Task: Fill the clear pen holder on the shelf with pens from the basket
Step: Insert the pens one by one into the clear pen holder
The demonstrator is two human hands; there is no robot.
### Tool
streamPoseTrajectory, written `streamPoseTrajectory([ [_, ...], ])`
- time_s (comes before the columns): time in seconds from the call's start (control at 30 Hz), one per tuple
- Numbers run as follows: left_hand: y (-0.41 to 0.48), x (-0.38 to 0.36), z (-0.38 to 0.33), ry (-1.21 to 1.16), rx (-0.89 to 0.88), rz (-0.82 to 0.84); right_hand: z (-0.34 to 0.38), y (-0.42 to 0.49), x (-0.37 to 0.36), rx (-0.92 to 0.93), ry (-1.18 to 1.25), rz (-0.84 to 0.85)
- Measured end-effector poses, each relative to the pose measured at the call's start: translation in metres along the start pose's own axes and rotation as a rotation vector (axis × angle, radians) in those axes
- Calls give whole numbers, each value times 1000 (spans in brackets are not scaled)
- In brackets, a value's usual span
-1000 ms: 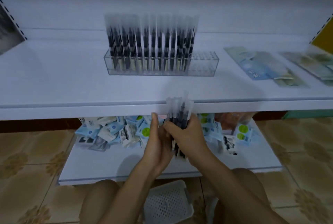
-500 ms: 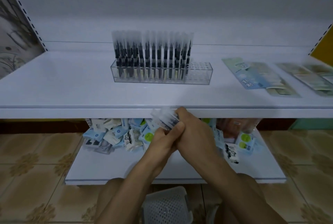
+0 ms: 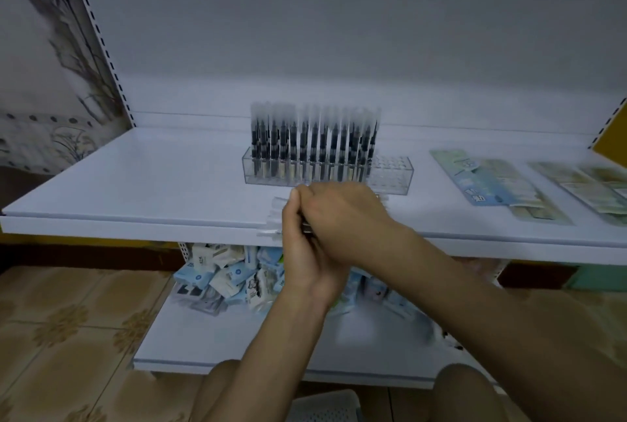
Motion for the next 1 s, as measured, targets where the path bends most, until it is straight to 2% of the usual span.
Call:
streamPoseTrajectory([
  [0.17, 11, -21, -17, -58, -28, -7, -4, 14, 23, 27, -83, -44],
  [0.23, 14, -23, -20, -46, -21, -7, -9, 17, 27, 18, -61, 36],
  [0.37, 20, -21, -20, -20, 12, -27, -18, 25, 27, -3, 38, 353],
  [0.43, 22, -21, -19, -22, 27, -51, -21, 28, 25, -4, 87, 445],
  [0.57, 27, -22, -17, -8, 53, -77, -31, 29, 24, -8, 206, 480],
  [0.67, 35, -16, -15, 4, 83, -96, -37, 27, 25, 17, 397, 491],
  [0.73, 40, -12, -14, 3, 111, -142, -42, 27, 24, 15, 484, 441],
  [0.83, 48, -14, -13, 7, 129, -150, -52, 27, 21, -37, 395, 253],
  [1.0, 64, -27, -12, 3, 125, -111, -56, 26, 28, -151, 213, 37],
])
Point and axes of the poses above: each hand's wrist, its own y-axis towards the middle knuckle, its own x-axis out of the back of the hand, z = x × y, the point moved 2 cm from there along y, towards the middle knuckle, and after that the axes turned 7 degrees about -x, right-handed, at the moved point
